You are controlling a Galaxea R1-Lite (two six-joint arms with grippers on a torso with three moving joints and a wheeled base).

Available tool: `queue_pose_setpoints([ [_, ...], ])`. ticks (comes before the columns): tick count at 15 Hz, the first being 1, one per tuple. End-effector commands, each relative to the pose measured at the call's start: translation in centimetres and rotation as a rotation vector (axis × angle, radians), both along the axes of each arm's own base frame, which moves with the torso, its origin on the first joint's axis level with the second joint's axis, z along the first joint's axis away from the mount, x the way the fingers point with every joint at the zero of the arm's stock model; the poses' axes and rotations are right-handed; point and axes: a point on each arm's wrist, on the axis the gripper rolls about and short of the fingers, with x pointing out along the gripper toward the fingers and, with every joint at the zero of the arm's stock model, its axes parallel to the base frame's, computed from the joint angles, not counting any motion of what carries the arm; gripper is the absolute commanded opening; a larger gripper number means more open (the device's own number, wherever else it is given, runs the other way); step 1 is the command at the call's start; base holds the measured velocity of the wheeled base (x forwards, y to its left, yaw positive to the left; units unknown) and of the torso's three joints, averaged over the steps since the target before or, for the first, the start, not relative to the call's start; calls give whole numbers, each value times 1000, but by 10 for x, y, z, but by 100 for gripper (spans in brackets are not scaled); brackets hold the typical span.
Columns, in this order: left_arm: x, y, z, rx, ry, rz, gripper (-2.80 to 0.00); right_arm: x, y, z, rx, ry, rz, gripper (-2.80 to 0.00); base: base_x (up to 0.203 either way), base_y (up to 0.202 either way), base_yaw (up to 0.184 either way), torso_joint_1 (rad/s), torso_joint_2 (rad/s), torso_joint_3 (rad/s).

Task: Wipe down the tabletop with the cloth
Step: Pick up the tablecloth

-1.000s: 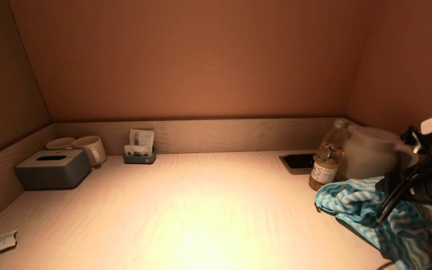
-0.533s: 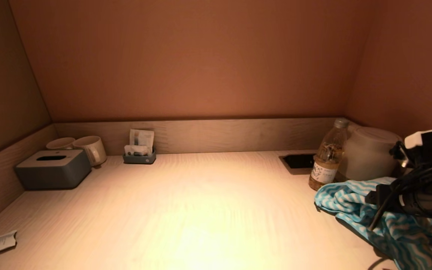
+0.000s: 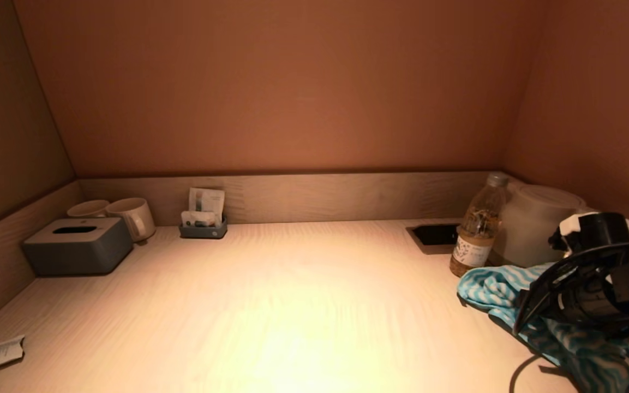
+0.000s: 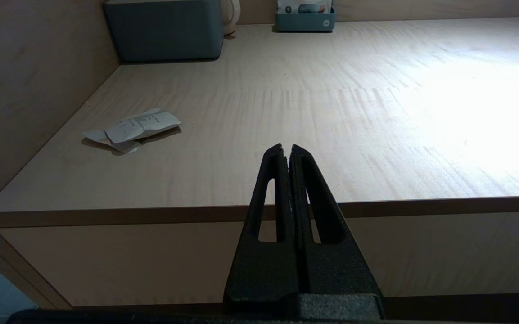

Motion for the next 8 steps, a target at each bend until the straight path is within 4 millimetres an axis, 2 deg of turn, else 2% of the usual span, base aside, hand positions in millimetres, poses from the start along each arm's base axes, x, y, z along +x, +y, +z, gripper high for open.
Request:
queue_pose_setpoints([
  [1,0,0,0,0,0,0,-280,10,-4,-9,-5,-21,-8,0,0,0,0,0,0,0],
  [4,0,0,0,0,0,0,-280,10,-4,-9,4,-24,-3,0,0,0,0,0,0,0],
  [5,0,0,0,0,0,0,-280,9,-3,-8,2,-26,0,-280,0,0,0,0,0,0],
  [8,0,0,0,0,0,0,-280,7,-3,-5,1,-34,2,-280,0,0,0,0,0,0],
])
